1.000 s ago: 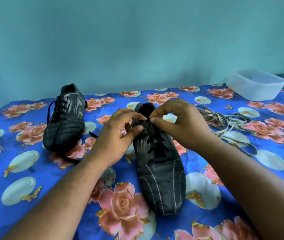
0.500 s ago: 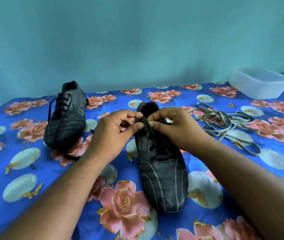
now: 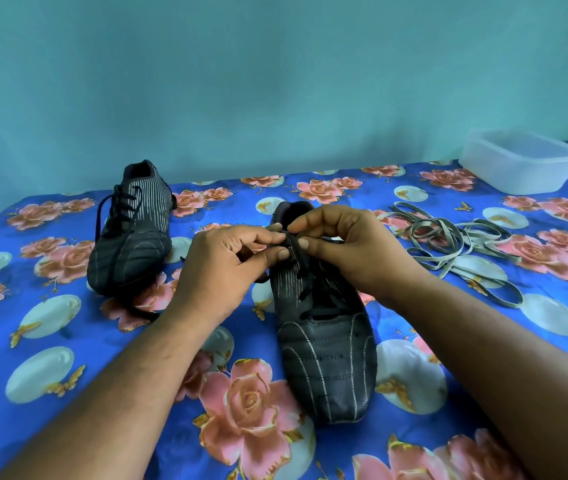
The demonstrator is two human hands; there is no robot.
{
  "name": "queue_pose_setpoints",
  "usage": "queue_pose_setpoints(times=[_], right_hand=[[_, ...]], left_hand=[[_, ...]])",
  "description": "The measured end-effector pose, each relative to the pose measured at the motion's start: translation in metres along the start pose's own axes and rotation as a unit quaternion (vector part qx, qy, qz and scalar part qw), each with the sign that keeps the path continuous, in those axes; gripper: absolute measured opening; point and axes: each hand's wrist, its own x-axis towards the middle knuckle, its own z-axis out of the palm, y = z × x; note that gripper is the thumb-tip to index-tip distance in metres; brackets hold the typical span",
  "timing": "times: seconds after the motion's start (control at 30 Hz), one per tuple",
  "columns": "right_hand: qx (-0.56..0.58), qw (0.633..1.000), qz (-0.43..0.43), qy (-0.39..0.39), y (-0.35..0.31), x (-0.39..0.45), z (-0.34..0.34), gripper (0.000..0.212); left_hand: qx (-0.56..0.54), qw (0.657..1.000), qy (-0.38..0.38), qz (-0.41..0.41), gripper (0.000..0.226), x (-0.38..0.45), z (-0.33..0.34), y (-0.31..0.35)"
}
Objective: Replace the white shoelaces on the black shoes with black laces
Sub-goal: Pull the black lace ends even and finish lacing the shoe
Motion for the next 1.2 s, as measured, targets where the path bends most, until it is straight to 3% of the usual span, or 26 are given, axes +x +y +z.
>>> queue_pose_setpoints(times=[0.13, 0.23, 0.3, 0.53, 0.83, 1.03, 1.2], right_hand=[[-0.013, 1.000, -0.008, -0.007, 0.000, -0.001, -0.001, 0.024], [-0.040, 0.999, -0.020, -0.012, -0.002, -0.002, -0.001, 0.032], [-0.056, 0.998, -0.027, -0.009, -0.002, -0.003, 0.002, 0.034], [-0.024, 0.998, -0.032, 0.054, 0.007, -0.002, 0.005, 0.026], [0.130, 0.991, 0.025, 0.003, 0.013, 0.003, 0.002, 0.016], [0.146, 0.989, 0.029, -0.003, 0.015, 0.003, 0.003, 0.012], [0.146, 0.986, 0.054, -0.060, 0.012, 0.005, -0.010, 0.029]], left_hand=[[0.017, 1.000, 0.007, 0.018, 0.031, 0.000, 0.001, 0.001], [0.002, 1.000, 0.005, 0.018, 0.018, 0.000, 0.000, -0.004], [-0.001, 1.000, 0.009, 0.019, 0.028, 0.000, 0.000, -0.005], [-0.002, 1.000, 0.010, 0.027, 0.026, 0.000, 0.000, -0.006], [-0.011, 1.000, 0.006, 0.003, 0.022, -0.001, -0.001, -0.002], [-0.008, 1.000, 0.007, 0.010, 0.022, -0.001, 0.000, 0.001], [0.007, 1.000, 0.004, 0.023, 0.018, -0.002, 0.000, 0.002]])
